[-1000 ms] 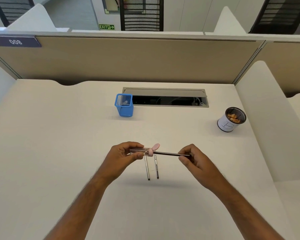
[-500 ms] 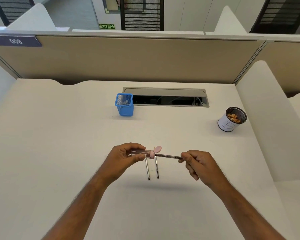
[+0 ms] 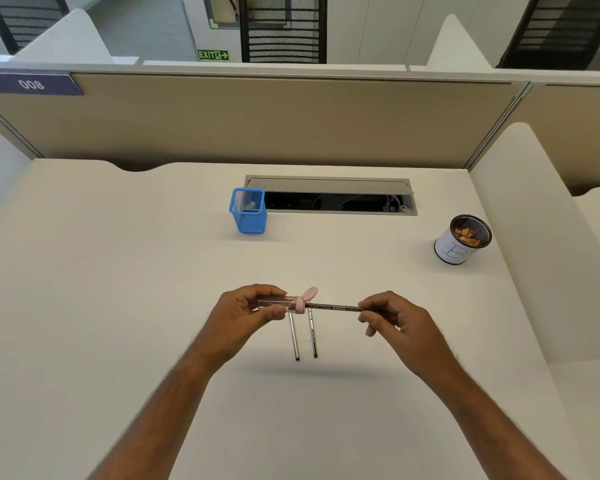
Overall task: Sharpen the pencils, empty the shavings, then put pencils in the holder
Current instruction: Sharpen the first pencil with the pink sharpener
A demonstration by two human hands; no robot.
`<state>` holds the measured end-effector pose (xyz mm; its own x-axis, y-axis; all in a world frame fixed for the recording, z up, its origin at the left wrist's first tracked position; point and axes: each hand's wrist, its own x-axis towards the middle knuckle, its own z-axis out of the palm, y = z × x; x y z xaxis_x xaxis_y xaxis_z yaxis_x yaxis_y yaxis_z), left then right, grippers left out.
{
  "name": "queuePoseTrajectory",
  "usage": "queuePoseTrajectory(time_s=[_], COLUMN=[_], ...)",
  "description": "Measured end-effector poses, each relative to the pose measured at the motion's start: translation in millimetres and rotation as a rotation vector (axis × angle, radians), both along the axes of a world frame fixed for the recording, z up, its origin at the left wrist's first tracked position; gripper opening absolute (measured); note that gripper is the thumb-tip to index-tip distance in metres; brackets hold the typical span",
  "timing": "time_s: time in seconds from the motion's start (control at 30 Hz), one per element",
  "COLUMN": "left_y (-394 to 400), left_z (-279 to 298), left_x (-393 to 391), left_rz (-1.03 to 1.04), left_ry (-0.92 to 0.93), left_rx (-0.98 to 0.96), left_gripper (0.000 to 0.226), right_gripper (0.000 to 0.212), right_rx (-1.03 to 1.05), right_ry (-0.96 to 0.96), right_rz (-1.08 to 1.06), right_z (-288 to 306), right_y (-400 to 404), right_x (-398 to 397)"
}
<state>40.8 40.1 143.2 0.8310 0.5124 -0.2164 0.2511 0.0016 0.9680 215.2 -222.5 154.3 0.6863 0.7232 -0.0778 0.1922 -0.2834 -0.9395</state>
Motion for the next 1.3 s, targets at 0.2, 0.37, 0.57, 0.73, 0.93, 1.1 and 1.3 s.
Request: queuePoseTrajectory(time_s=[0.2, 0.37, 0.57, 0.73, 0.93, 1.1, 1.3], left_y=[1.1, -2.5, 0.6, 1.1, 1.0, 3.9, 7.5], left_z=[4.4, 1.8, -0.3, 1.2, 6.5, 8.1, 9.4], left_x=[-1.9, -3.1, -3.6, -3.7, -2.7, -4.1, -7.0], left_rz=[-0.013, -0.051, -0.026, 0.008, -0.009, -0.036, -0.069], left_ry=[-0.004, 0.02, 0.025, 0.018, 0.009, 0.024, 0.029], left_rx=[0.002, 0.041, 0.012, 0.009, 0.017, 0.028, 0.057], left_gripper=[0.033, 0.031, 0.027, 0.031, 0.037, 0.032, 0.031], right_gripper=[0.025, 0.033, 0.024, 0.023, 0.03, 0.023, 0.036], right_rx=[0.021, -0.048, -0.034, -0.06, -0.031, -0.031, -0.087], right_ry=[-0.02, 0.117, 0.11, -0.035, -0.136, -0.15, 0.084], right_rz=[0.003, 0.017, 0.058, 0.038, 0.015, 0.043, 0.127], right_z=[-1.2, -4.1, -2.9, -0.4, 1.0, -0.5, -4.1], right_y=[-0.5, 1.0, 0.8, -4.6, -5.2, -4.4, -3.1], right_x=[-0.4, 0.9, 2.6, 4.8, 3.4, 0.9, 1.2])
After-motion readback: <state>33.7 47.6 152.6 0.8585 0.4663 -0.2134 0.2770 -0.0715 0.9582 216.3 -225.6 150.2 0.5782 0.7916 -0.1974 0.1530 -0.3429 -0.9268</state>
